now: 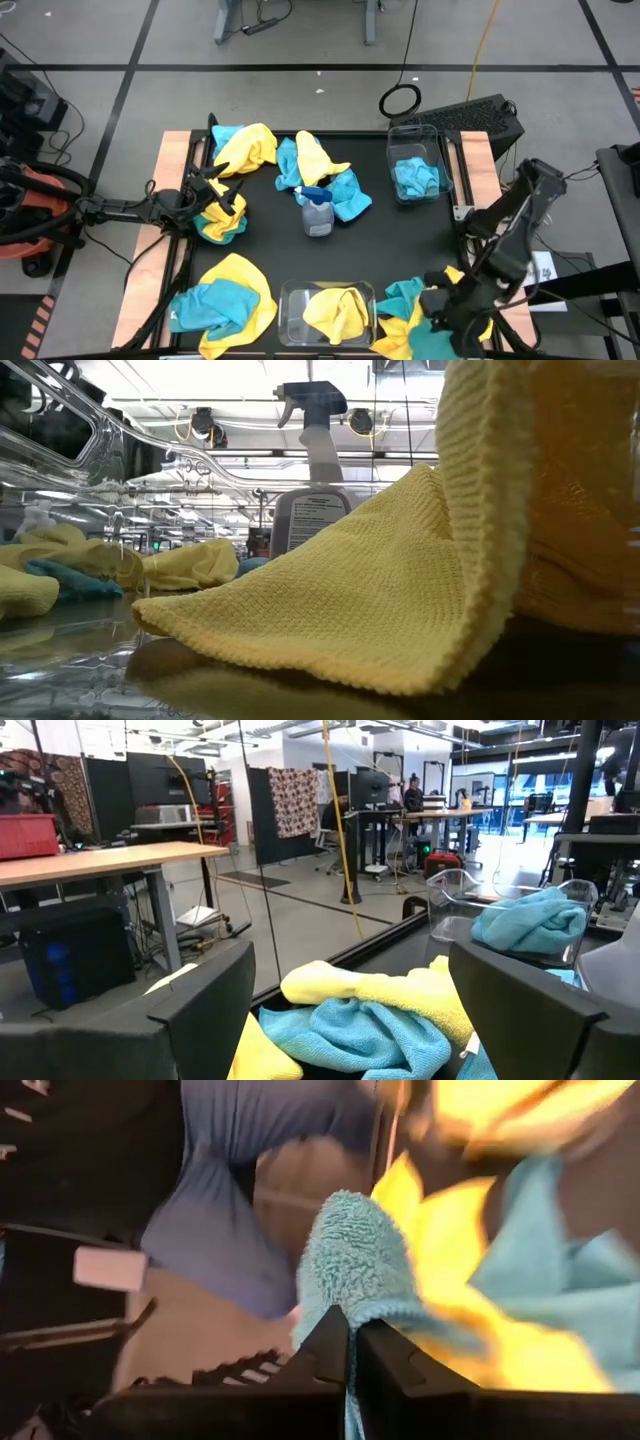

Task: Sort microfiber towel by color & place in baskets
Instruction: Put the blue towel into the top transparent bin

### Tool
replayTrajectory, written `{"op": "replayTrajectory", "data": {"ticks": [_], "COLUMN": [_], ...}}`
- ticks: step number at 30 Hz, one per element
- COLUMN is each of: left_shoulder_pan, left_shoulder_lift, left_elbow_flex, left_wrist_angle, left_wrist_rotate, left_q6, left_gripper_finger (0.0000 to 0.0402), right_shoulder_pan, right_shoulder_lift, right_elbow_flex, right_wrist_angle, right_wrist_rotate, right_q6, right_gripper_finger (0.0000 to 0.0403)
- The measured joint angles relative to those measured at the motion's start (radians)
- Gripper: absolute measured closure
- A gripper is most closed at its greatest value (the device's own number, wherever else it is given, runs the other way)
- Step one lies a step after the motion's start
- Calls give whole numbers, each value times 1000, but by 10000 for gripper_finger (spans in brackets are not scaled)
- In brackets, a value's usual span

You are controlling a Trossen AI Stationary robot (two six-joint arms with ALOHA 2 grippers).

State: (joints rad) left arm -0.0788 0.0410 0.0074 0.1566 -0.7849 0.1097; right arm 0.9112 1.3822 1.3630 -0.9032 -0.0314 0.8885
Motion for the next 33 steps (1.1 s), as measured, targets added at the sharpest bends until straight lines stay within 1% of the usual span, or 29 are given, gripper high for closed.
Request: {"op": "replayTrajectory", "data": {"ticks": [4, 10, 15, 23, 25, 29, 33], "left_shoulder_pan": [0, 0, 0, 0, 0, 0, 0], "left_shoulder_lift": [0, 0, 0, 0, 0, 0, 0], "left_elbow_flex": [0, 0, 1, 1, 1, 1, 2], "left_wrist_angle": [0, 0, -1, -1, -1, -1, -1], "left_wrist_rotate": [0, 0, 0, 0, 0, 0, 0], "left_q6": [0, 0, 0, 0, 0, 0, 0], "left_gripper_finger": [63, 63, 63, 63, 63, 63, 63], "right_shoulder_pan": [0, -17, -37, -109, -139, -215, -318], "right_shoulder_lift": [-18, -41, -41, -42, -44, -63, -97], "right_elbow_flex": [124, 274, 403, 557, 579, 603, 609], "right_wrist_angle": [-136, -342, -479, -656, -669, -667, -669], "right_wrist_rotate": [114, 304, 516, 848, 917, 1022, 1098], "right_q6": [-63, -137, -217, -315, -342, -428, -493], "right_gripper_finger": [402, 403, 403, 403, 403, 403, 402]}}
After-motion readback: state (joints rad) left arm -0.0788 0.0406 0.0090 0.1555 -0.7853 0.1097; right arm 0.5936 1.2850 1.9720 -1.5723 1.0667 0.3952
